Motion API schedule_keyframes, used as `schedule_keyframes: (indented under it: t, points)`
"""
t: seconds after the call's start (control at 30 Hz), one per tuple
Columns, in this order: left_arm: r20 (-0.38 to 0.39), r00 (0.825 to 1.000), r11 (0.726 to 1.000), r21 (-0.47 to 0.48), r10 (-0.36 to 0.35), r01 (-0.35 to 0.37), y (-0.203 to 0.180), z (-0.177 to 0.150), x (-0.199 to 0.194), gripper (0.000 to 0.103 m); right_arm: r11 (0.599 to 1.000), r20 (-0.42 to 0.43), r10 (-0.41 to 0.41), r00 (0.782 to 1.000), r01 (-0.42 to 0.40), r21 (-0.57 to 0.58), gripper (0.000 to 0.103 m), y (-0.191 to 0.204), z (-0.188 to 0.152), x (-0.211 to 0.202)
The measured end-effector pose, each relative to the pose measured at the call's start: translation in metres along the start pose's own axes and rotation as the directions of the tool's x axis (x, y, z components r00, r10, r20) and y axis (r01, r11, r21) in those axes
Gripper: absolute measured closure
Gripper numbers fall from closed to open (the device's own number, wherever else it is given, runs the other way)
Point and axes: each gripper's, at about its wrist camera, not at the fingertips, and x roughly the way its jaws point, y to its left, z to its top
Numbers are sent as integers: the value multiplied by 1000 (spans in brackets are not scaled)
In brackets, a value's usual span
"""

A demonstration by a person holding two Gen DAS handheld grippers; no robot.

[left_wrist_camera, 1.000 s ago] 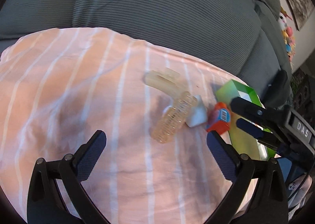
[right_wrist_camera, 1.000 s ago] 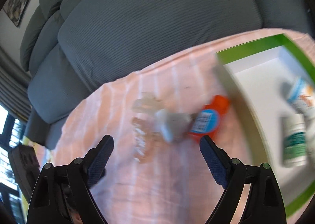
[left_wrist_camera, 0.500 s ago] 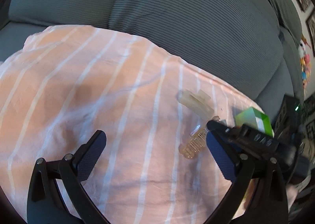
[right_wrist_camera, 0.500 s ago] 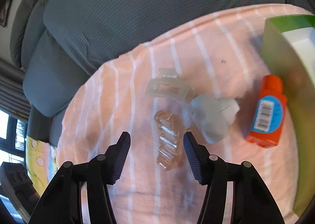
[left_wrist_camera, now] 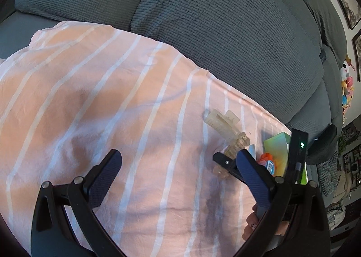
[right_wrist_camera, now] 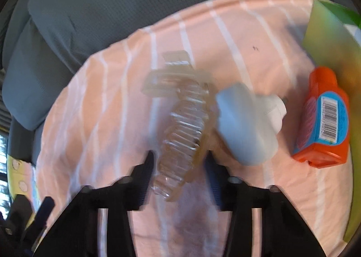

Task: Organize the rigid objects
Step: 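Grasp the clear ridged plastic strip with the right gripper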

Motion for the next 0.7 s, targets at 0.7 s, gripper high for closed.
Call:
schedule_keyframes:
  t: [0.7]
  points:
    - [-150,988,993,107,-25,42,-34,-24,29,2,983,-173,161,972,-173,-55,66,-55,-61,-49]
